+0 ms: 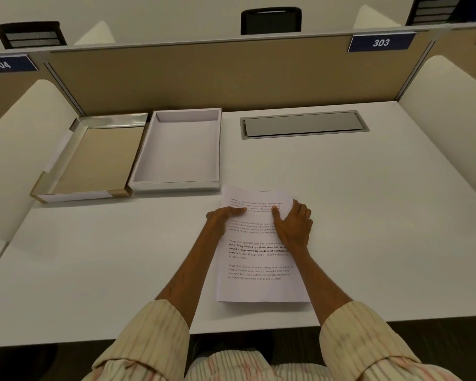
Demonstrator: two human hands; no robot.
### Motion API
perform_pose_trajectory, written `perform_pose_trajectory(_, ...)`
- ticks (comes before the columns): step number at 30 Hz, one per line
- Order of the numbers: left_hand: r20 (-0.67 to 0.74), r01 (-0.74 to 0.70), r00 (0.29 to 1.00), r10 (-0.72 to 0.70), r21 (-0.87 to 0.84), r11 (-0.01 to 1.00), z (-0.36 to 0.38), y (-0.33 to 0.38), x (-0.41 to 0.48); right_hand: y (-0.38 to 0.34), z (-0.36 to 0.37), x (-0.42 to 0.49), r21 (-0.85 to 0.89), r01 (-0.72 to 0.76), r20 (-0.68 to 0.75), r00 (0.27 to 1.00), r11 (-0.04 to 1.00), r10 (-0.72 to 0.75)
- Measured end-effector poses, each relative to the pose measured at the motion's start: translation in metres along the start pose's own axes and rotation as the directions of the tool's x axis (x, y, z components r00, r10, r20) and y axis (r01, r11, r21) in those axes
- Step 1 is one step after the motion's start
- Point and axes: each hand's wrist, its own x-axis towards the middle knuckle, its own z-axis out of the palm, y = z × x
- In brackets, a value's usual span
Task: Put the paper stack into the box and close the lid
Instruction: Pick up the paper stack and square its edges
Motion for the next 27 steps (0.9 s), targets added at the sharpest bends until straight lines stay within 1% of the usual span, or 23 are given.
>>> perform_pose_trajectory(3,-0.094,-0.04,0.995,0.035,-0.051,0.998,0.003,-0.005,0.0,0.0,-0.001,-0.001,-0.001,0.002,0.001,1.0,1.0,-0.002)
perform_pose_trajectory(5,-0.093,-0.063,0.994,0.056,-0.073,0.995,0.004,-0.007,-0.001,-0.001,-0.002,0.0,0.013,0.002,0.006,1.0,1.0,-0.002)
perform_pose_trajectory(7,-0.061,-0.095,0.994,0.09,-0.071,0.993,0.003,-0.01,-0.004,-0.001,-0.003,0.0,0.09,-0.03,0.029,0.999,0.995,0.027)
perform_pose_trajectory(8,-0.057,-0.122,0.991,0.118,-0.071,0.99,0.002,-0.011,-0.006,0.0,-0.004,-0.001,0.177,-0.069,0.043,0.997,0.982,0.063)
perform_pose_trajectory(10,-0.069,-0.198,0.979,0.192,-0.087,0.976,-0.001,-0.012,-0.013,0.005,-0.008,0.0,0.384,-0.18,0.103,0.983,0.906,0.152)
perform_pose_trajectory(12,-0.055,-0.264,0.964,0.26,-0.115,0.958,-0.002,-0.011,-0.025,0.01,-0.02,0.004,0.559,-0.274,0.236,0.957,0.783,0.167)
perform_pose_trajectory(14,-0.034,-0.316,0.949,0.314,-0.152,0.937,-0.002,-0.011,-0.037,0.008,-0.039,0.008,0.686,-0.343,0.395,0.916,0.641,0.068)
perform_pose_trajectory(15,-0.026,-0.343,0.939,0.343,-0.165,0.925,-0.003,-0.01,-0.044,0.004,-0.049,0.009,0.725,-0.346,0.416,0.909,0.595,0.022)
perform_pose_trajectory(16,-0.024,-0.373,0.927,0.375,-0.175,0.911,-0.004,-0.009,-0.05,-0.001,-0.059,0.01,0.754,-0.317,0.391,0.92,0.576,-0.006)
perform_pose_trajectory(17,-0.028,-0.408,0.911,0.41,-0.187,0.894,-0.006,-0.005,-0.056,-0.007,-0.068,0.009,0.779,-0.262,0.333,0.943,0.57,-0.022)
perform_pose_trajectory(19,-0.045,-0.501,0.863,0.503,-0.2,0.842,-0.011,0.005,-0.069,-0.024,-0.087,0.003,0.831,-0.09,0.158,0.984,0.549,-0.078)
perform_pose_trajectory(21,-0.059,-0.622,0.781,0.622,-0.166,0.765,-0.014,0.018,-0.08,-0.042,-0.102,-0.004,0.868,0.071,0.003,0.989,0.491,-0.148)
perform_pose_trajectory(22,-0.066,-0.681,0.731,0.679,-0.142,0.719,-0.016,0.024,-0.084,-0.05,-0.109,-0.007,0.879,0.129,-0.057,0.984,0.46,-0.167)
perform_pose_trajectory(25,-0.085,-0.811,0.585,0.806,-0.079,0.58,-0.021,0.036,-0.091,-0.067,-0.12,-0.016,0.899,0.218,-0.164,0.972,0.381,-0.169)
perform_pose_trajectory(26,-0.079,-0.831,0.557,0.827,-0.05,0.554,-0.022,0.036,-0.092,-0.07,-0.121,-0.02,0.901,0.224,-0.173,0.971,0.371,-0.165)
perform_pose_trajectory(27,-0.074,-0.838,0.544,0.836,-0.018,0.545,-0.023,0.034,-0.091,-0.071,-0.12,-0.023,0.904,0.22,-0.172,0.972,0.367,-0.159)
